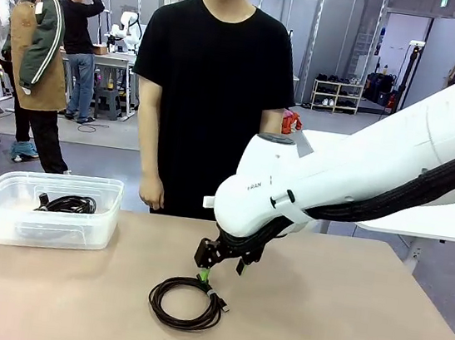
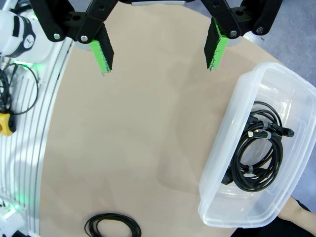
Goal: Organize and store the cables.
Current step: Place the USB Extension Cable into the Organizing box.
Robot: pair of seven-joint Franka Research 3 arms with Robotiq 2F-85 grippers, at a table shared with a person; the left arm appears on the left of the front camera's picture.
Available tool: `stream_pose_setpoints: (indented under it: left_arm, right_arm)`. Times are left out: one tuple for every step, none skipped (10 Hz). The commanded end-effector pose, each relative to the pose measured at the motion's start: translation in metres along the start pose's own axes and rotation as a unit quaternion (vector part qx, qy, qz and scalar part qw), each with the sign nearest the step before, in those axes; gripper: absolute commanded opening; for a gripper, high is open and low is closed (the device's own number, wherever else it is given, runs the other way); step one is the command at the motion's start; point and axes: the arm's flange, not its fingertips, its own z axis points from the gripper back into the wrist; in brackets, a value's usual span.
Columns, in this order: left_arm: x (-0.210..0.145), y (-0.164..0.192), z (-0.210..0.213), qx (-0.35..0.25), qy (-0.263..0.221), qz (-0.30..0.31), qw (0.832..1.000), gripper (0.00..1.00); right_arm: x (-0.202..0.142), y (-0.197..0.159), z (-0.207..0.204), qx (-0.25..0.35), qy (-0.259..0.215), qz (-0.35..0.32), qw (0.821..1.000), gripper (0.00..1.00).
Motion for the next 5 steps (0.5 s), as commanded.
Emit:
stream_pose_setpoints:
  left_arm:
    - [0.0, 0.0, 0.0, 0.0, 0.0, 0.0, 1.0, 0.94]
    - [0.019, -0.007, -0.008, -0.011, 0.007, -0.016, 1.0, 0.94]
    - [0.043, -0.015, -0.017, -0.02, 0.011, -0.019, 1.0, 0.94]
    - [0.066, -0.024, -0.026, -0.026, 0.018, -0.019, 0.999, 0.94]
    - [0.09, -0.035, -0.035, -0.038, 0.022, -0.018, 0.999, 0.94]
  right_arm:
    - [-0.017, -0.018, 0.015, 0.005, -0.028, 0.011, 1.0, 1.0]
    - [-0.023, -0.031, 0.026, 0.009, -0.047, 0.013, 0.999, 1.0]
    - [-0.035, -0.051, 0.039, 0.007, -0.069, 0.018, 0.997, 1.0]
    - [-0.051, -0.073, 0.051, 0.015, -0.083, 0.018, 0.996, 1.0]
    - [-0.07, -0.096, 0.063, 0.033, -0.098, 0.021, 0.994, 1.0]
